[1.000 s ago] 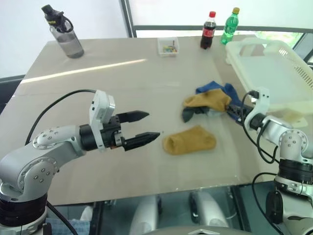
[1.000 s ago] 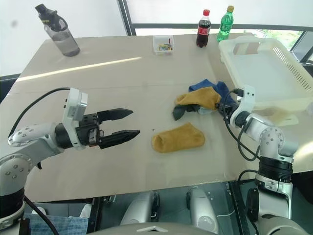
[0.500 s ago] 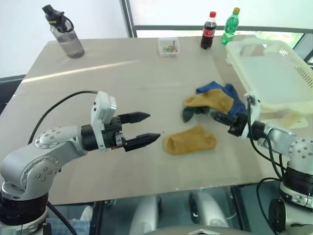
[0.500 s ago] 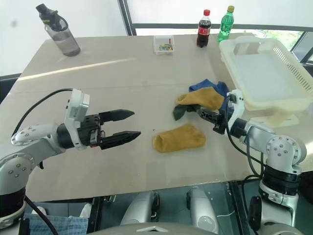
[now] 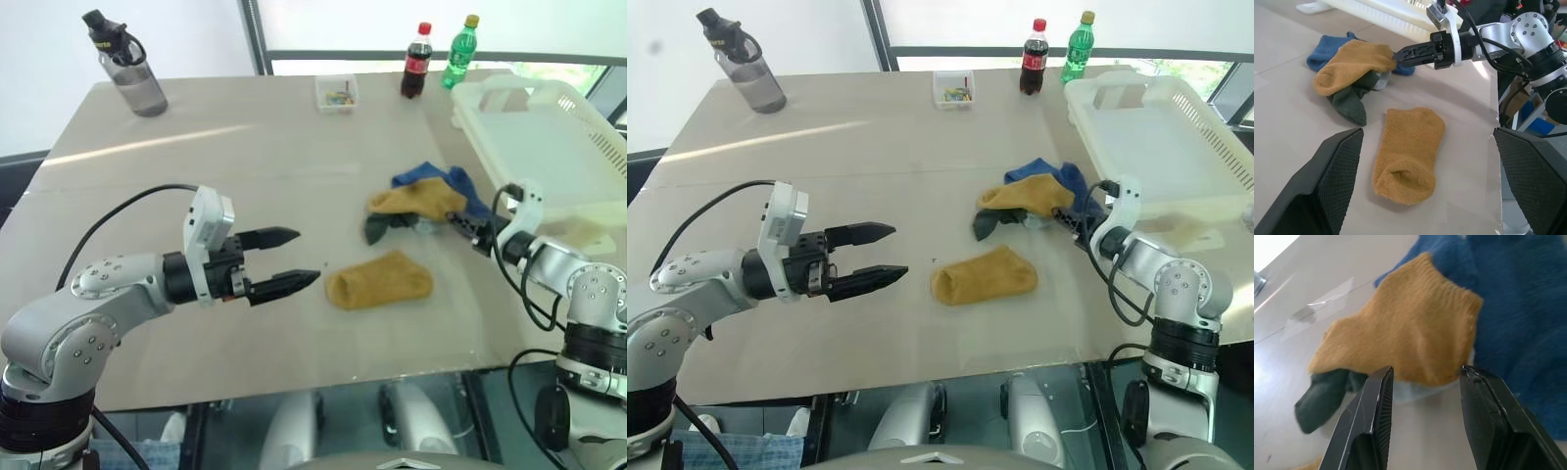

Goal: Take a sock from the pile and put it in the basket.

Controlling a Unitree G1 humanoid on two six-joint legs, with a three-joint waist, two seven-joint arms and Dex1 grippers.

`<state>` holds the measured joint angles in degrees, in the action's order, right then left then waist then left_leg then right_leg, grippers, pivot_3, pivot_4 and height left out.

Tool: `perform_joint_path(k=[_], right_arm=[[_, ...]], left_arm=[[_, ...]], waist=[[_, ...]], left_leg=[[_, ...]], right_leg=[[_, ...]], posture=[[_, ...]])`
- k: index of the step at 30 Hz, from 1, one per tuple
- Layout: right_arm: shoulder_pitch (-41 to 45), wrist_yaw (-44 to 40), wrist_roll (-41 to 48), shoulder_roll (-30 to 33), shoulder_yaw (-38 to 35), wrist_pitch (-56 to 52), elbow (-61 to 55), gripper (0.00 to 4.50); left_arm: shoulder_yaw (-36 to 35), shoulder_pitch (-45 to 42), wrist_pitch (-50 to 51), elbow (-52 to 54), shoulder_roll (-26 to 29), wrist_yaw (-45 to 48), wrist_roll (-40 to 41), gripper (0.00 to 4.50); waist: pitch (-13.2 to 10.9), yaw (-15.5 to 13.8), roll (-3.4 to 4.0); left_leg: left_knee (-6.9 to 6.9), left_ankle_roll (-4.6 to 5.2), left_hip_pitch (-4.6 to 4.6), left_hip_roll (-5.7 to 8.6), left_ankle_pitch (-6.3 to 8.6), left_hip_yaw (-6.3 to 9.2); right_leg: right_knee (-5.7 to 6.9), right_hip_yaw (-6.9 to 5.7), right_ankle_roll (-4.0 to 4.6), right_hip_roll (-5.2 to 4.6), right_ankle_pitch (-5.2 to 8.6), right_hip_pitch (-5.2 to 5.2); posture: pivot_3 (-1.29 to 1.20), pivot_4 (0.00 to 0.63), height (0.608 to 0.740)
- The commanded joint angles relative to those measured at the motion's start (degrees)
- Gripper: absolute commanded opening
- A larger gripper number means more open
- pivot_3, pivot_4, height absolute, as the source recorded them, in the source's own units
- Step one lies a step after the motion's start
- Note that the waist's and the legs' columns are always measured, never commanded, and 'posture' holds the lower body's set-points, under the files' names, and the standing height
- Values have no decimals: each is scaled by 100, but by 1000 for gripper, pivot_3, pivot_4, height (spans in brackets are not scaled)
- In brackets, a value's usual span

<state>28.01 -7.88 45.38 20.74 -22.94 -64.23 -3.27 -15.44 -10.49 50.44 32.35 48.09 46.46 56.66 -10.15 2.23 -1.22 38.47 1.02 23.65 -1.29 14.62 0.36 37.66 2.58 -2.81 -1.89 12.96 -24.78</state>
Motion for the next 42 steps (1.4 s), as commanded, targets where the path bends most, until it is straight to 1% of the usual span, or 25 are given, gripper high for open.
perform_joint_path(k=[1,6,11,14,16,17,28,33,36,39,42], right_arm=[[154,22,-131,3,-32,245,116,2152],[241,63,-288,-70,-53,383,388,2152],[285,-8,-231,-100,-79,424,463,2152],[280,-59,-211,-109,-28,419,419,1424],[266,-78,-199,-117,-13,402,376,462],[258,-104,-187,-111,-5,388,346,115],[260,-342,205,-246,255,-53,-338,115],[504,-229,412,-543,435,-256,-609,115],[735,-62,517,-904,615,-400,-673,115],[760,-11,537,-1169,853,-502,-735,115],[721,-5,566,-1292,1002,-586,-790,115]], left_arm=[[-140,1,-115,105,68,23,62,4500],[-160,37,-125,131,79,22,55,4500],[-168,57,-143,141,75,1,50,4500],[-159,60,-162,143,76,4,44,4500],[-159,54,-176,132,76,7,45,4500],[-154,54,-185,129,76,9,38,4500],[-109,33,-201,106,70,33,20,4500],[-88,16,-204,92,68,44,10,4500],[-62,3,-206,89,57,39,-1,4500],[-69,15,-210,98,49,24,-1,4500],[-93,47,-213,115,47,12,4,4500]], waist=[[0,-1,0],[1,-4,-1],[1,-2,-1],[1,-1,-1],[1,-1,-1],[1,-1,-1],[0,6,1],[-1,10,1],[-1,20,2],[-1,12,2],[-1,2,2]], left_leg=[[0,0,0,0,0,0],[1,0,-1,0,0,-1],[1,0,-2,0,0,0],[1,0,-2,0,0,0],[1,0,-2,0,0,0],[1,0,-2,0,0,0],[0,0,-1,-1,0,0],[0,0,-2,-1,0,1],[0,0,-2,-2,0,1],[-1,0,0,-3,0,7],[-1,0,4,-1,0,7]], right_leg=[[0,0,0,0,0,0],[1,0,0,0,0,1],[0,0,0,0,0,2],[0,0,0,0,0,2],[1,0,0,0,0,2],[1,0,0,0,0,2],[1,0,0,0,0,0],[2,0,0,0,0,0],[3,0,0,1,0,-1],[2,-5,1,1,0,-1],[-2,-7,1,-3,0,-1]], posture=[[0,150,740],[0,150,740],[0,150,740],[0,150,740],[0,150,740],[0,150,740],[0,150,740],[0,150,740],[0,150,740],[0,150,740],[0,150,740]])
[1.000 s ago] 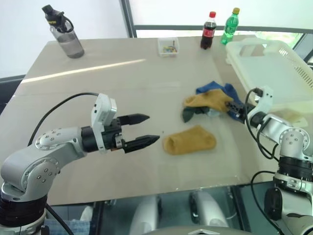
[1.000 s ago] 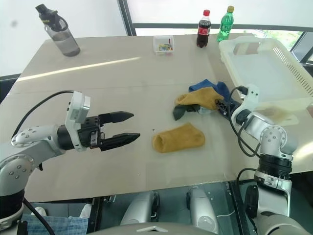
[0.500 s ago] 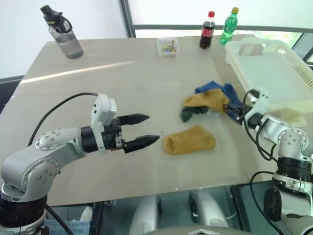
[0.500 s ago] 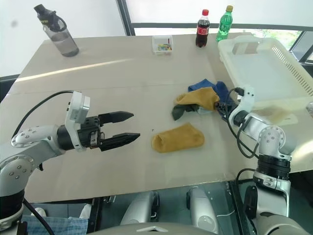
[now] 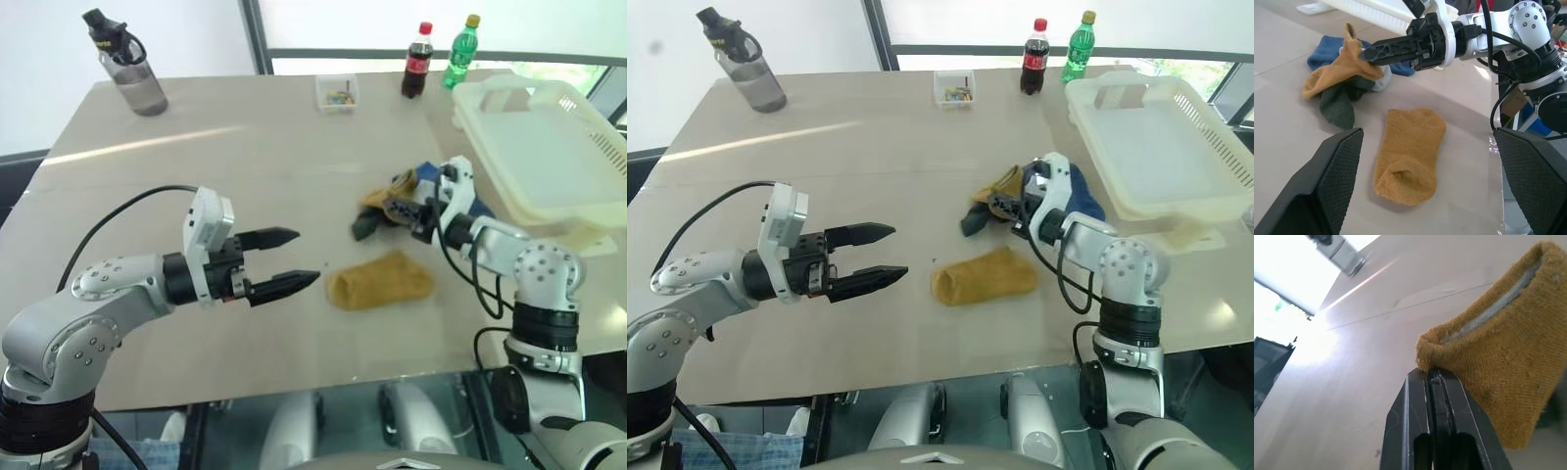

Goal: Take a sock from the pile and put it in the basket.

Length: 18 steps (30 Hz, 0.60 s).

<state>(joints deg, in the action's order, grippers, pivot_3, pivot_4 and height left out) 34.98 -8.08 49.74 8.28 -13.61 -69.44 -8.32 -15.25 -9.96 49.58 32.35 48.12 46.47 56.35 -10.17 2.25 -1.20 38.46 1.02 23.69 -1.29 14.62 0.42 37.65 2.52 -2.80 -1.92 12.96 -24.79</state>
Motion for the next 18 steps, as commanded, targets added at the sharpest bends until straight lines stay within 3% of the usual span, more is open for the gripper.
perform_joint_path(k=[1,10,18], right_arm=[[4,5,140,-75,120,-103,-307,115],[-111,-301,719,-173,461,-755,-772,115],[-248,-253,1044,4,328,-1054,-863,115]], left_arm=[[-120,7,-128,121,41,2,34,4500],[-151,87,-143,176,23,-69,59,4500],[-99,75,-179,157,5,-62,33,4500]], waist=[[0,0,0],[-1,12,1],[-1,10,1]], left_leg=[[0,0,0,1,0,-1],[0,0,-3,-2,0,3],[0,0,-2,-1,0,2]], right_leg=[[0,0,0,-1,0,0],[5,-2,1,2,0,-1],[3,-2,0,1,0,-1]], posture=[[0,150,740],[0,150,740],[0,150,740]])
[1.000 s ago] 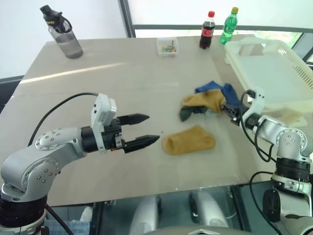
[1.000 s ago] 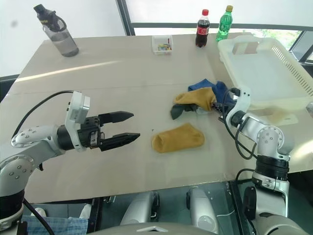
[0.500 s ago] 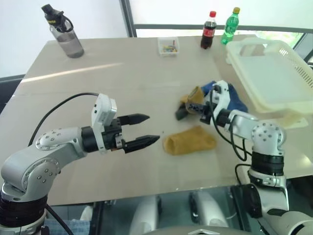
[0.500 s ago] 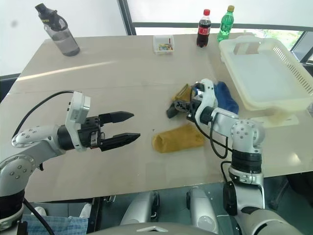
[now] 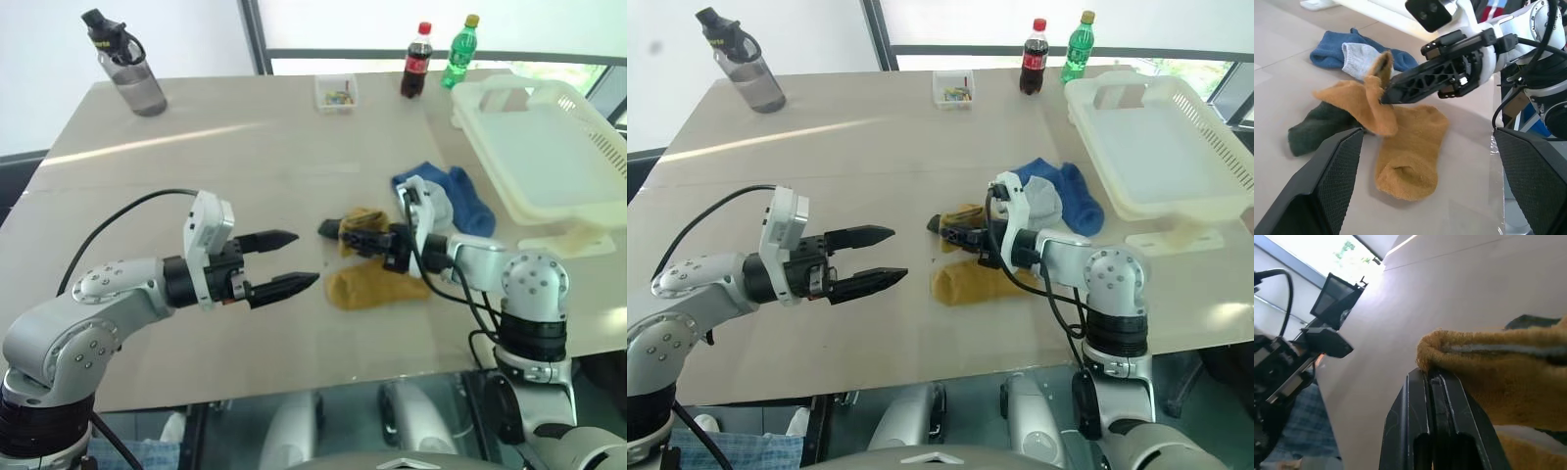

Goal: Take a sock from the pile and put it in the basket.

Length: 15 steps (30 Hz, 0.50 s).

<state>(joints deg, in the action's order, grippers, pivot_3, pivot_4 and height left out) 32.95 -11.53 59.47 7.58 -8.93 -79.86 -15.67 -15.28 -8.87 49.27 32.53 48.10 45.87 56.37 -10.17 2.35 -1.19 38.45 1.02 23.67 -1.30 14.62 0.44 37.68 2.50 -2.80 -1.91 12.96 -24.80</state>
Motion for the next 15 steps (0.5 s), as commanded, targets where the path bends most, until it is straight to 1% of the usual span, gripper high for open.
perform_joint_path(k=[1,7,15], right_arm=[[-71,167,-68,144,-170,60,-41,115],[-40,524,-787,466,-530,642,620,115],[-308,400,-830,1099,-987,524,566,115]], left_arm=[[-92,-32,-153,139,9,3,27,4500],[-61,-52,-168,116,18,18,13,4500],[14,-79,-183,-32,-15,-14,-50,4500]], waist=[[0,0,0],[0,-7,0],[0,-12,0]], left_leg=[[0,0,0,0,0,0],[0,0,0,2,0,-3],[-2,0,3,2,0,-3]], right_leg=[[0,0,0,0,0,0],[-2,2,0,-1,0,0],[-3,2,0,-1,0,0]], posture=[[0,150,740],[0,150,740],[0,150,740]])
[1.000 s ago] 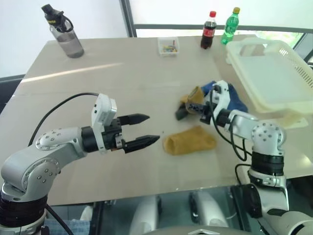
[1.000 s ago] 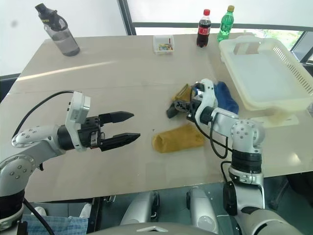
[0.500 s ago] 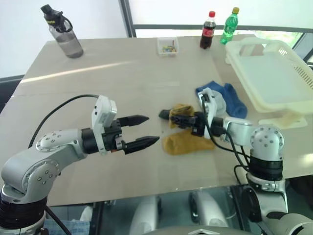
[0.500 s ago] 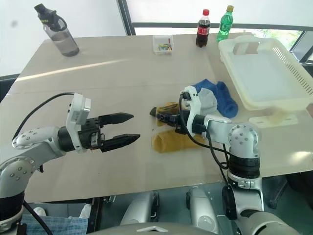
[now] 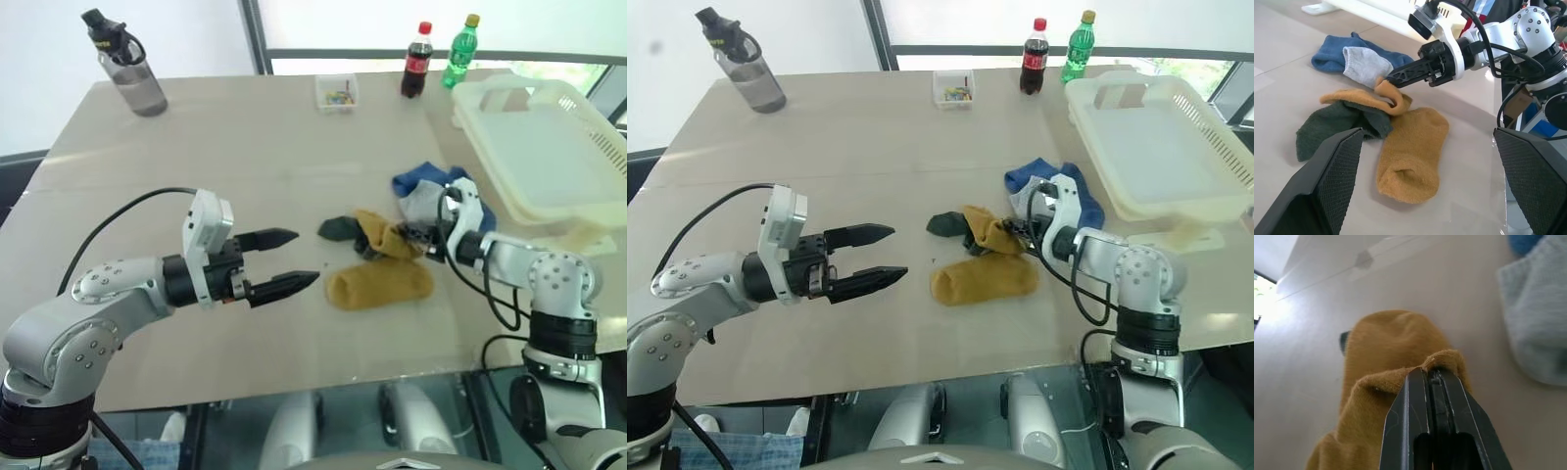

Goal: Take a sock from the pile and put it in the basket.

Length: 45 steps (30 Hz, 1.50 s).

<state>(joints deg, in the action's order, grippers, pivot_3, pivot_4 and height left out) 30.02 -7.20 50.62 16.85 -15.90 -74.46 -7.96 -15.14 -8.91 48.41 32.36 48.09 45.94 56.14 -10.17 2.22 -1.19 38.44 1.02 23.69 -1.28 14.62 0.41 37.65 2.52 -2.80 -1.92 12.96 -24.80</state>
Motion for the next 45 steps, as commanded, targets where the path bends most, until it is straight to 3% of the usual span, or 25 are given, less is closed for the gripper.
perform_joint_path(k=[1,9,14,20,29,38,45], right_arm=[[-55,-35,93,242,-354,-64,-257,115],[-545,-354,759,589,-637,-616,-974,115],[-1075,-498,733,752,-345,-693,-1301,115],[-1312,-557,313,882,50,-310,-1341,115],[-1384,-498,77,727,289,-44,-1433,115],[-1426,-446,-42,643,309,52,-1483,115],[-1434,-428,-110,597,315,78,-1519,115]], left_arm=[[42,-91,-112,-72,-39,-34,-80,4500],[369,-708,-35,-752,-408,-240,-224,4500],[983,-1474,103,-1660,-838,-505,-736,4500],[1348,-2775,625,-3229,-1776,-1055,-1086,4500],[1183,-4677,1601,-5663,-2953,-1467,-1331,4500],[752,-5702,2003,-7704,-3204,-1500,-1656,4500],[465,-6100,2184,-8637,-3204,-1232,-1818,4500]], waist=[[0,2,0],[0,0,-1],[2,-30,-3],[2,-20,-4],[2,5,-5],[2,10,-5],[2,5,-6]], left_leg=[[0,0,0,0,0,-1],[0,0,-2,-1,0,0],[3,0,-2,1,0,3],[10,1,-1,4,0,5],[9,1,1,6,-1,4],[7,1,1,6,-1,6],[7,0,2,6,-1,6]], right_leg=[[0,2,0,0,0,0],[1,2,0,3,0,1],[1,0,-1,3,0,4],[4,-1,-3,3,0,4],[5,1,-3,2,-1,3],[7,-1,-3,3,-1,2],[6,-1,-3,2,-1,1]], posture=[[0,150,740],[0,150,740],[0,150,740],[0,150,740],[0,150,740],[0,150,740],[0,150,740]])
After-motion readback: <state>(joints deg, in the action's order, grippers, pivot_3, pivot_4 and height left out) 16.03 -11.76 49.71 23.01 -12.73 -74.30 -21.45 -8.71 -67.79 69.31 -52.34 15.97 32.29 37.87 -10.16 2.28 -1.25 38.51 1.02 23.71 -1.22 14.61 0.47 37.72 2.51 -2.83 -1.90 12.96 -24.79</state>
